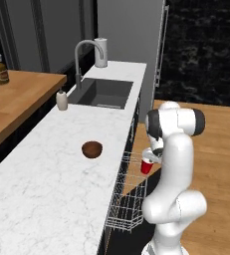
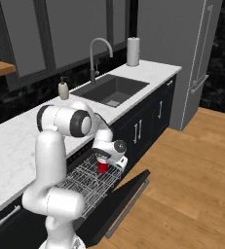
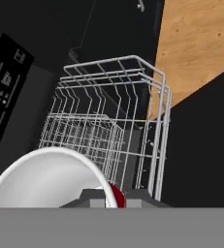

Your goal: Pick up the cup and bowl from the counter, place them in the dishwasher, and close the dishwasher door.

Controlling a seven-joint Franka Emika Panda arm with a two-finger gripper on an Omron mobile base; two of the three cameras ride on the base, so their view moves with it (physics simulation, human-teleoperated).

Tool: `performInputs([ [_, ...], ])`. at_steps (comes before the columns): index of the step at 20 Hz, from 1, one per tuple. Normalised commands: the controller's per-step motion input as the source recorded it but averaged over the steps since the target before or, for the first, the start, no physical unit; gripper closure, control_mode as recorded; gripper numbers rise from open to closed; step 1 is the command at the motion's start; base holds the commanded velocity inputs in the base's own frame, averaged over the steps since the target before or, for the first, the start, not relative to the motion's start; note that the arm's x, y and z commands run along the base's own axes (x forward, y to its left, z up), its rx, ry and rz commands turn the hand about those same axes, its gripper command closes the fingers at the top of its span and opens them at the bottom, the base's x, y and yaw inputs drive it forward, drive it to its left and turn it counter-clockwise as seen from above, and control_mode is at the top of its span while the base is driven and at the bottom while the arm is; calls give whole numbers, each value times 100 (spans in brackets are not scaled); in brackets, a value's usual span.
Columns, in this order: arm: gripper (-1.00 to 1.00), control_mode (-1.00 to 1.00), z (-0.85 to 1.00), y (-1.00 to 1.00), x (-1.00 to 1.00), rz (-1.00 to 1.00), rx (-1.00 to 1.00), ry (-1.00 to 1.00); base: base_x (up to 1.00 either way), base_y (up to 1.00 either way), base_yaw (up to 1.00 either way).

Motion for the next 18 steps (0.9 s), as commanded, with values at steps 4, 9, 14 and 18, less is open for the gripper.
performInputs([
  [4, 100, -100, -57, 20, 1, 0, 1, 0, 0, 0, 0],
  [9, 100, -100, -41, 22, 22, 0, 0, 0, 0, 0, 0],
  [14, 100, -100, -46, 5, 21, 0, 0, 0, 0, 0, 0],
  [18, 100, -100, -60, 0, 4, 0, 0, 0, 0, 0, 0],
])
